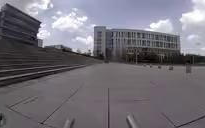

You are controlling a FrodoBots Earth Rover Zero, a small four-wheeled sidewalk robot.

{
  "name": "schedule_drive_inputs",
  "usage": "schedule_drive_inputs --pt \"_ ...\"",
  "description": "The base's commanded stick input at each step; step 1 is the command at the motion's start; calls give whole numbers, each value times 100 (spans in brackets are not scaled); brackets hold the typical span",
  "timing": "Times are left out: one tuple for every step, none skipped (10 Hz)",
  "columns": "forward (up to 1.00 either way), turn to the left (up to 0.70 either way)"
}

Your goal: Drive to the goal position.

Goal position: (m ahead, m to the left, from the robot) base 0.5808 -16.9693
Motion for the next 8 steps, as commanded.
schedule_drive_inputs --pt "70 0" --pt "70 0" --pt "70 0" --pt "70 0" --pt "70 0" --pt "70 0" --pt "70 0" --pt "70 0"
